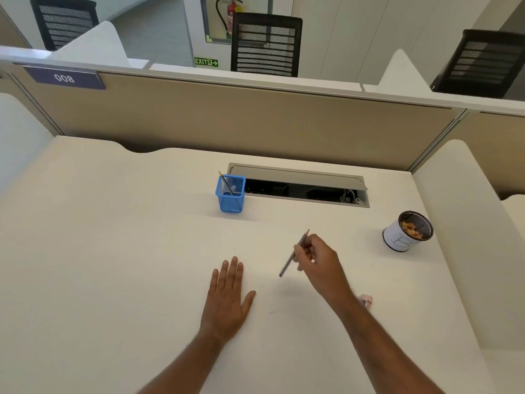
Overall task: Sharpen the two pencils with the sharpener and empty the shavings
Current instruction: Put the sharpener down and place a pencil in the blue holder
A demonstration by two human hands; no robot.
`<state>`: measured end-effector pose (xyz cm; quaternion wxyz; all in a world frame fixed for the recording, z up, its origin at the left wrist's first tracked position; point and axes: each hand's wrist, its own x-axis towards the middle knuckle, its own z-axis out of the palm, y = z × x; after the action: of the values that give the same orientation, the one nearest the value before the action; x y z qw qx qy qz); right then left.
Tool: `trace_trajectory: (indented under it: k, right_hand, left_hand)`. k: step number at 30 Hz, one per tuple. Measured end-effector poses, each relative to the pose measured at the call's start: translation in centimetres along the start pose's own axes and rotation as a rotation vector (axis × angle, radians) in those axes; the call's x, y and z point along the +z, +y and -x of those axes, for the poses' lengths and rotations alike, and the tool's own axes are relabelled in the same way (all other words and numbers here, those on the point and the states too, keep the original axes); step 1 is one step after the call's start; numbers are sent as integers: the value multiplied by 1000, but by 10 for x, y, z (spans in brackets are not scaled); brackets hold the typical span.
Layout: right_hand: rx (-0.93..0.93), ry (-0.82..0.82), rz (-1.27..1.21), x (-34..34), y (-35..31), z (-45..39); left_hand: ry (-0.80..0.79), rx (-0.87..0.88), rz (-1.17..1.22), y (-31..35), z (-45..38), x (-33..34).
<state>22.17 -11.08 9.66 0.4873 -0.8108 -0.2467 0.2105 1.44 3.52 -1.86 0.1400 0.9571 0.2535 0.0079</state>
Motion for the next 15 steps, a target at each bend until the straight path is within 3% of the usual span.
trace_trajectory:
  k: [6,15]
  right_hand:
    - [-148,18,-65,17,-67,-73]
    - [-137,49,-27,73,-114,-168]
  left_hand:
    - [-10,-23,-8,-4,-1,4]
    - [13,-27,16,-5,-2,8]
